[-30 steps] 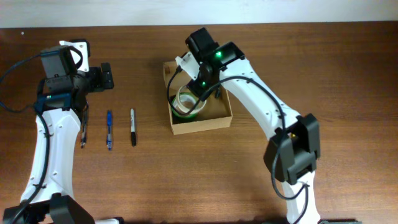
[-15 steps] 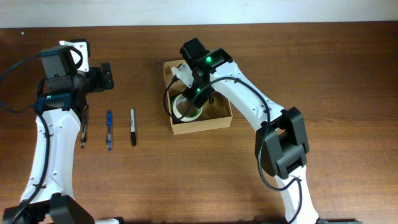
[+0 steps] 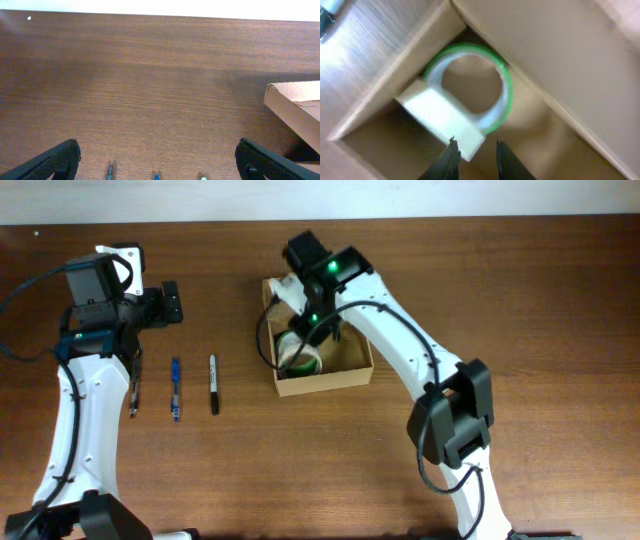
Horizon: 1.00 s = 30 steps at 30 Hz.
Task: Pack container
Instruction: 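Lower the white tape into the box, release, and withdraw right gripper, then lower the right gripper onto the yellow highlighter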
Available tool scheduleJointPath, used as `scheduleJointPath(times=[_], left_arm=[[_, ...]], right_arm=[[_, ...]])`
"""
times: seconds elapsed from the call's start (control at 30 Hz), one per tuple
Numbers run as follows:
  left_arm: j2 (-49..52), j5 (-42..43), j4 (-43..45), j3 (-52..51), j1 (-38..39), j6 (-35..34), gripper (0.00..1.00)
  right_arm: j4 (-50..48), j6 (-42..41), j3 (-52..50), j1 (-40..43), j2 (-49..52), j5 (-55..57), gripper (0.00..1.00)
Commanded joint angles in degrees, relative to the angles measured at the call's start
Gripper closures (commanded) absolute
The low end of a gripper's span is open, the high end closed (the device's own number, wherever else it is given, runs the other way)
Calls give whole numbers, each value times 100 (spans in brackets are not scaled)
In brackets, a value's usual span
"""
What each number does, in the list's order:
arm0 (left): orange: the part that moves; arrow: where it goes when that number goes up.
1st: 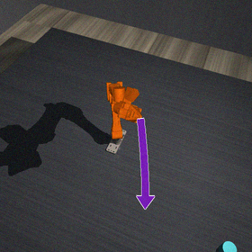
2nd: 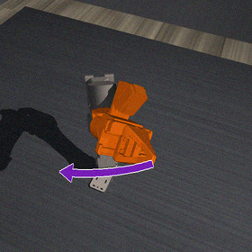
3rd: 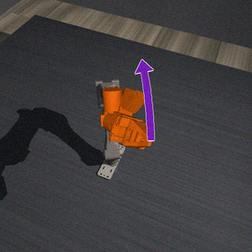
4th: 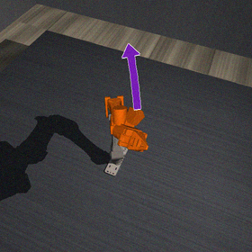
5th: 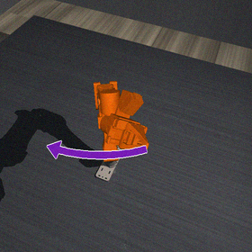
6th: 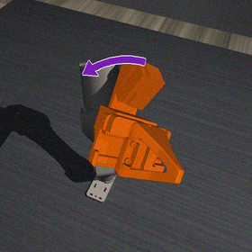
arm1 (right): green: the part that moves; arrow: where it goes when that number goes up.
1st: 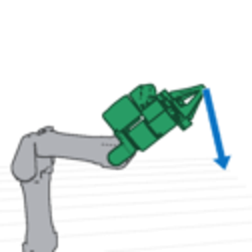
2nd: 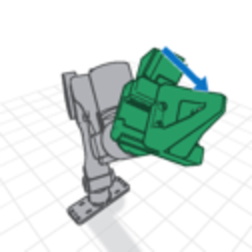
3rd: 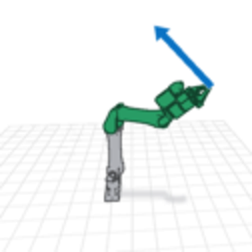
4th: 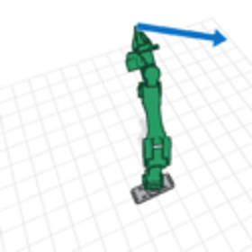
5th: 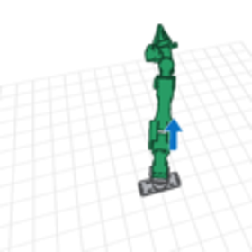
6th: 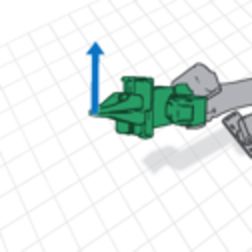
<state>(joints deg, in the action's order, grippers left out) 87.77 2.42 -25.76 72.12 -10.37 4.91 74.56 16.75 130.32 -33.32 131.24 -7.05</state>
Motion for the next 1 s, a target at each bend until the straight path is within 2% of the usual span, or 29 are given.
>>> scheduleJointPath(times=[0.0,0.1,0.23,0.4,0.53,0.67,0.83,0.97], left_arm=[[42,63,-2,122,-28,-52,1],[42,63,-2,122,-28,-52,1],[42,63,-2,122,-28,-52,1],[42,63,-2,122,-28,-52,1],[42,63,-2,122,-28,-52,1],[42,63,-2,122,-28,-50,1],[42,63,-2,122,-28,-52,1],[42,63,-2,122,-28,-52,1]], right_arm=[[258,11,1051,-13,-555,516,75],[557,-286,2059,96,-737,1054,71],[887,-374,2894,474,-984,1102,67],[1069,-649,2850,1550,-1604,1073,67],[824,-966,1987,2734,-2214,942,67],[334,-1036,162,3934,-2830,179,67],[374,-1294,-1672,4631,-2879,-240,68],[55,-938,-3080,4813,-2879,-588,67]])
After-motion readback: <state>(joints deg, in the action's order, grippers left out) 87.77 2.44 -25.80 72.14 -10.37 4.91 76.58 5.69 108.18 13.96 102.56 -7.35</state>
